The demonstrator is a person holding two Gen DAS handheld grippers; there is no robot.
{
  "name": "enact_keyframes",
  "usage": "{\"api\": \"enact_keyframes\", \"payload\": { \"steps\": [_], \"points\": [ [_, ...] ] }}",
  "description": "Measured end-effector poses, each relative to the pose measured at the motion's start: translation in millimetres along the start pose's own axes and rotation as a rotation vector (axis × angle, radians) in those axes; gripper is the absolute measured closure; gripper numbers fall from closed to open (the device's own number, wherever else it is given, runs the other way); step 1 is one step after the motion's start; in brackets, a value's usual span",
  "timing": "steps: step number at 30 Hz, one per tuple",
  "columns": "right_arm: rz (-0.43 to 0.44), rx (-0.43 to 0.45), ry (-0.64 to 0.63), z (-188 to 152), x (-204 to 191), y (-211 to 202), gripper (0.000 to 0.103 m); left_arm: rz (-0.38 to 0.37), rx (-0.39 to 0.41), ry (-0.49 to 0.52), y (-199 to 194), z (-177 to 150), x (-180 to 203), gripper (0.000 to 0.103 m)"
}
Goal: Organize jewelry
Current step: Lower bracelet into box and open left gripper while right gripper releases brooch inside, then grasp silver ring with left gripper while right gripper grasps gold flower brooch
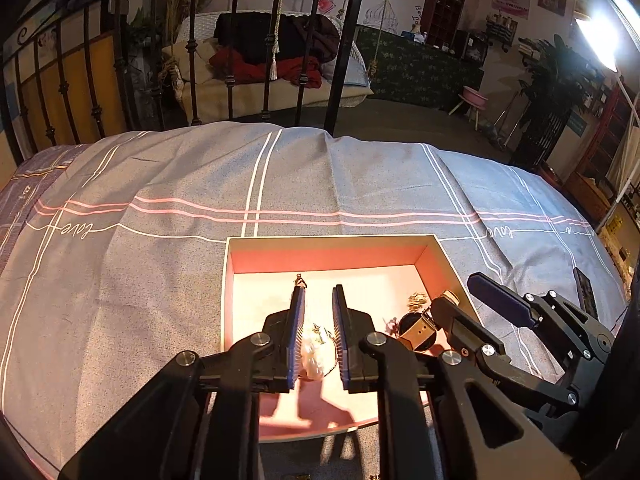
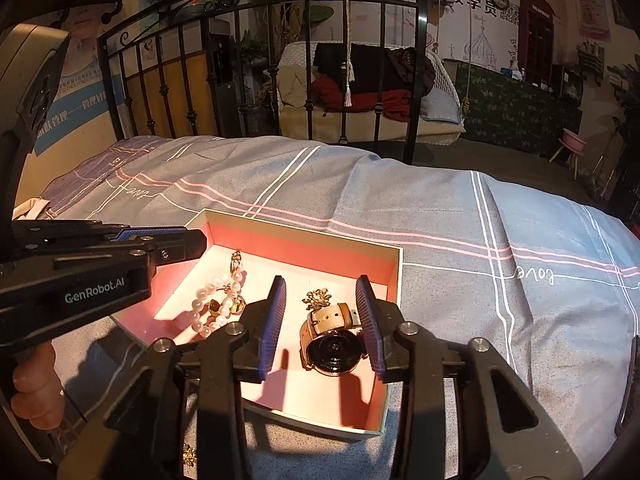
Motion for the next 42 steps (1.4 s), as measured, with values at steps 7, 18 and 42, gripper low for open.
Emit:
{"api": "enact_keyframes", "payload": {
  "steps": [7, 18, 42],
  "points": [
    [0.039, 0.049, 0.043, -24.1, 12.7, -48.9, 0.056, -0.012, 0.060, 0.026, -43.7, -26.0, 6.5, 0.046],
    [0.144, -0.127, 0.014, -116.8, -15.1, -62.3, 0.056, 0.022, -0.077, -0.027, -50.3, -123.7, -11.8, 0.047],
    [0.171, -0.148, -0.039, -119.6, -34.2, -55.8, 0.056, 0.054, -0.130, 0.053, -28.3, -136.0, -16.0, 0.071]
  ]
}}
Point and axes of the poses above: each gripper's, at about its wrist camera, not at the fingertips, and y roughly the way its jaws point, x to its right, z to its top, the point moved 6 cm from there along y, roughly the way its jaws point, and after that the axes turned 14 degrees about -z, right-handed, at the moved point
